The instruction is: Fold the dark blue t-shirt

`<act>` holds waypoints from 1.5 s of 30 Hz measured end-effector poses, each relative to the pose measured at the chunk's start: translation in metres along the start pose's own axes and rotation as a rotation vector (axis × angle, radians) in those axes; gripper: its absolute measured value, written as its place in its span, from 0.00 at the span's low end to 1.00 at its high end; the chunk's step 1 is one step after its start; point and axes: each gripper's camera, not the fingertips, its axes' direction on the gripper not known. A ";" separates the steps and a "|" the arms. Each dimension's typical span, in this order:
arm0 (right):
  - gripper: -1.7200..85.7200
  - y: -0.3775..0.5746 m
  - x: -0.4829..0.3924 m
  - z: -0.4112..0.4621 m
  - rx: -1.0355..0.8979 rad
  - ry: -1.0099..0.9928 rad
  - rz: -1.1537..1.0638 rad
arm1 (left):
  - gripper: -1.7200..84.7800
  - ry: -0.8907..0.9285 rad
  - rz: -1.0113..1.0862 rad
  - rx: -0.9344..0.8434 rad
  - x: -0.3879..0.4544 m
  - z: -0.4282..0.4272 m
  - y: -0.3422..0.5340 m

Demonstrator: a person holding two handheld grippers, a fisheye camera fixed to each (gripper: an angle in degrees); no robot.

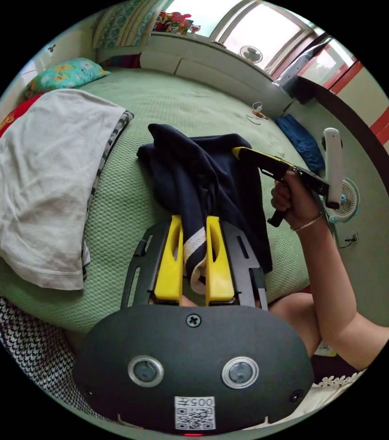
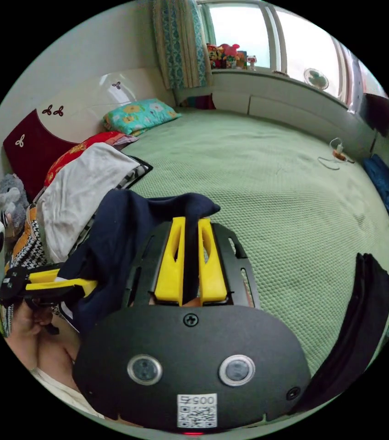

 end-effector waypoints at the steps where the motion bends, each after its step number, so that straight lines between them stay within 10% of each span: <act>1: 0.03 0.006 -0.001 -0.014 0.028 0.021 0.005 | 0.12 0.000 0.018 0.008 0.010 0.000 0.002; 26: 0.03 0.117 0.183 -0.364 0.114 0.611 0.071 | 0.12 0.415 0.343 0.093 0.379 0.087 0.023; 45: 0.09 0.172 0.388 -0.200 -0.259 0.656 0.413 | 0.11 0.422 0.308 -0.024 0.450 0.266 0.012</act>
